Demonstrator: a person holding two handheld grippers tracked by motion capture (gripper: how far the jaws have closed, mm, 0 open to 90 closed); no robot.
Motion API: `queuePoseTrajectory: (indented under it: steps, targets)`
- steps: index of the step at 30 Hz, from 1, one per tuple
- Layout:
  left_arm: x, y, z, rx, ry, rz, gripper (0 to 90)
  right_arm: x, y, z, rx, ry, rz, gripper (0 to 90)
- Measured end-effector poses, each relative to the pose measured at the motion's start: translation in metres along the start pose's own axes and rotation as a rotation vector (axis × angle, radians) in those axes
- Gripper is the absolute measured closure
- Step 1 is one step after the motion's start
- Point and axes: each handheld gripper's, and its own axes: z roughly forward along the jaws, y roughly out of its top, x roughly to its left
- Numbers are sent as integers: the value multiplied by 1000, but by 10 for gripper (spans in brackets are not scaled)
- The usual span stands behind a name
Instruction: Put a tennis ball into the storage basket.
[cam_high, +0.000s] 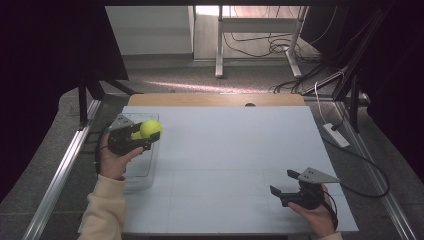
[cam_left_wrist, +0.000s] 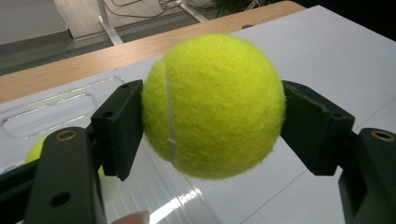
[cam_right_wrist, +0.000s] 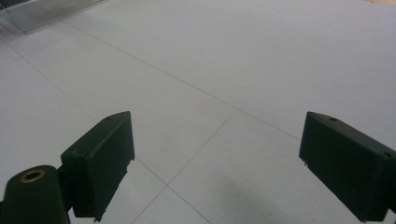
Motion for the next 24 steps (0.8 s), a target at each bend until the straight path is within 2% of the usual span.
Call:
queuePoseTrajectory:
  steps: [17, 24]
  targets:
    - [21, -8, -18, -8, 48, -52, 270, 0, 0, 0, 3, -1, 1, 100]
    - [30, -13, -21, 15, 98, -67, 270, 0, 0, 1, 5, -2, -4, 100]
